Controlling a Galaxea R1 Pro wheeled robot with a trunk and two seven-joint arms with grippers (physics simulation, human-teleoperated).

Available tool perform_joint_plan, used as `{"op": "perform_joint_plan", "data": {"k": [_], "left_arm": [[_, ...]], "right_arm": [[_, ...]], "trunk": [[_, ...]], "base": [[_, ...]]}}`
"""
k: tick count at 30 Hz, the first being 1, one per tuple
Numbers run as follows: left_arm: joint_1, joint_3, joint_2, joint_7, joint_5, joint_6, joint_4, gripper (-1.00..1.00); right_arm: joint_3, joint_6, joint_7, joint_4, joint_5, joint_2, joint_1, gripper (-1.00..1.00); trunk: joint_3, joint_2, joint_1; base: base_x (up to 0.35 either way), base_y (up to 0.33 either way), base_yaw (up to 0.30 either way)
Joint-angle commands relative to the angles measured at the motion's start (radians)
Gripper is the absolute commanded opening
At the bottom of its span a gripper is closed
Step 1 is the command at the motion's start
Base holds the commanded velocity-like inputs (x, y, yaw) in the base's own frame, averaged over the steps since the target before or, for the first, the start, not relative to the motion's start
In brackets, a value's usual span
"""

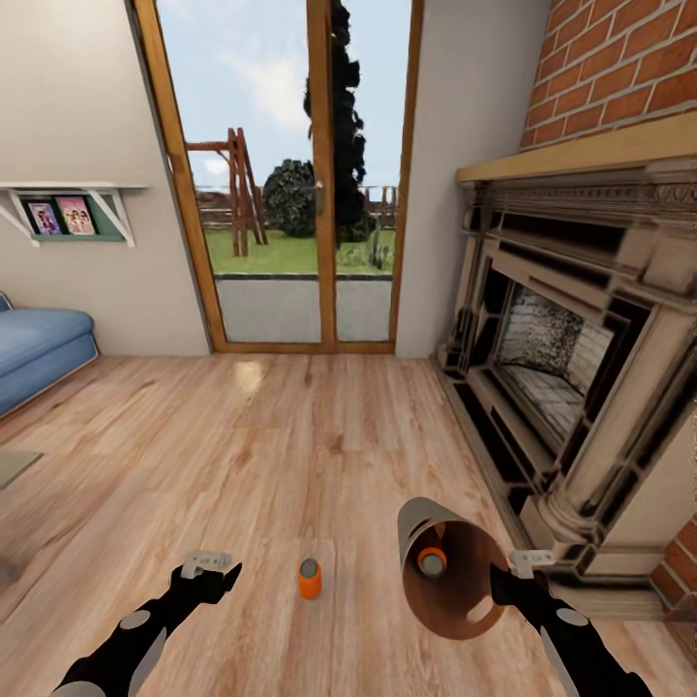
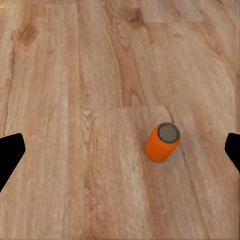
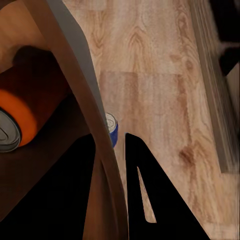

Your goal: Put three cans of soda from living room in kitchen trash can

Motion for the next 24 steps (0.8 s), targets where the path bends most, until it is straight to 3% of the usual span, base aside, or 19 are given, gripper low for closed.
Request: {"op": "perform_joint_plan", "data": {"k": [1,16,24], "left_arm": [[0.0,0.0,0.0,0.0,0.0,0.0,0.0,1.0],[0.0,0.0,0.001,0.001,0.0,0.0,0.001,1.0],[0.0,0.001,0.001,0.001,0.0,0.001,0.002,1.0]], "right_arm": [[-0.001,0.0,0.003,-0.002,-0.007,0.0,-0.001,-1.0],[0.003,0.0,0.003,0.017,0.0,0.0,-0.001,-1.0],[0.005,0.0,0.003,0.03,0.002,0.0,-0.001,-1.0]], "trunk": [[0.0,0.0,0.0],[0.0,0.0,0.0],[0.0,0.0,0.0]], "base": [[0.131,-0.291,0.0],[0.139,-0.29,0.0],[0.293,-0.094,0.0]]}}
